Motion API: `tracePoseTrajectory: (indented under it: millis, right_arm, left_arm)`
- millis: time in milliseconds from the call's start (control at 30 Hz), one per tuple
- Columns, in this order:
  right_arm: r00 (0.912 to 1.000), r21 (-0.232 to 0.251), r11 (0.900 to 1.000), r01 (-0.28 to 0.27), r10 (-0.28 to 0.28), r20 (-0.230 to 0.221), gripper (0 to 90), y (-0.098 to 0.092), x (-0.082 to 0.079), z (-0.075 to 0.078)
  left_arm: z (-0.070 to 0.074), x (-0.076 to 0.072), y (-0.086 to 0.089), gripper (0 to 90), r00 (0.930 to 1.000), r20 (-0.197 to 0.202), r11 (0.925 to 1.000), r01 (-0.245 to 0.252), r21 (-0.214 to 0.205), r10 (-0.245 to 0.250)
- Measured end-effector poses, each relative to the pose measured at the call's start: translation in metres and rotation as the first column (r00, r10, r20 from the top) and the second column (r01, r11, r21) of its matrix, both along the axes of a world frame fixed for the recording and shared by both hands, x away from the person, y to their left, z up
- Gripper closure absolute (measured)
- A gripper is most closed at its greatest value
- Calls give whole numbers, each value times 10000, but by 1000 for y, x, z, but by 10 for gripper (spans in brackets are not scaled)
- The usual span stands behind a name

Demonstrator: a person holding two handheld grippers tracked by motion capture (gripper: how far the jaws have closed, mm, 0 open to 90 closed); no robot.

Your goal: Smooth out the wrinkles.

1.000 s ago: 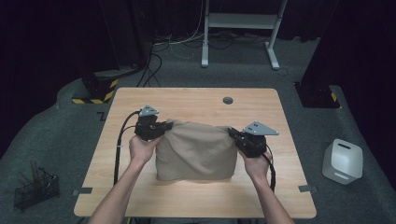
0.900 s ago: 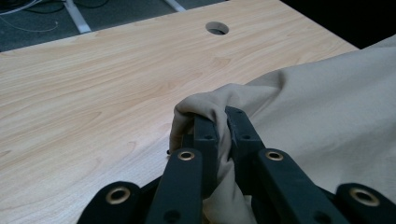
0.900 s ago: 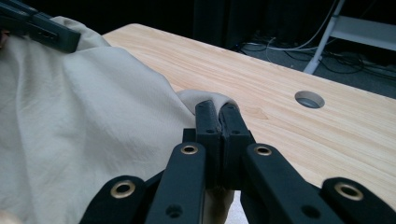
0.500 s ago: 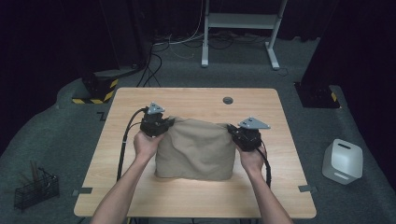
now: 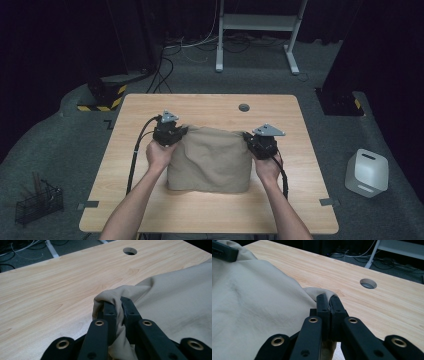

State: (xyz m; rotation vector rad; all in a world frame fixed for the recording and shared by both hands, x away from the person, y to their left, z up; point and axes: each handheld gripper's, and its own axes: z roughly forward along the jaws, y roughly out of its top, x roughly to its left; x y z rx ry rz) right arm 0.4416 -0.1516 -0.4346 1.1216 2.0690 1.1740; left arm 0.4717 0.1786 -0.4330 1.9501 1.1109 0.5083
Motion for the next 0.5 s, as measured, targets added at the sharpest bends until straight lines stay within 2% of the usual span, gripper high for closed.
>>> tracePoseTrajectory:
  millis: [267, 500]
  right_arm:
    - [9998, -76, 9998, 182, -183, -113, 883, 3, 6, -6]
    - [9988, -213, 9989, 421, -426, -247, 882, 7, 14, -15]
  left_arm:
    - [-7, 6, 0, 838, 9998, -185, 10000, -84, 40, 85]
    - [-17, 13, -2, 838, 9990, -417, 9996, -136, 261, 147]
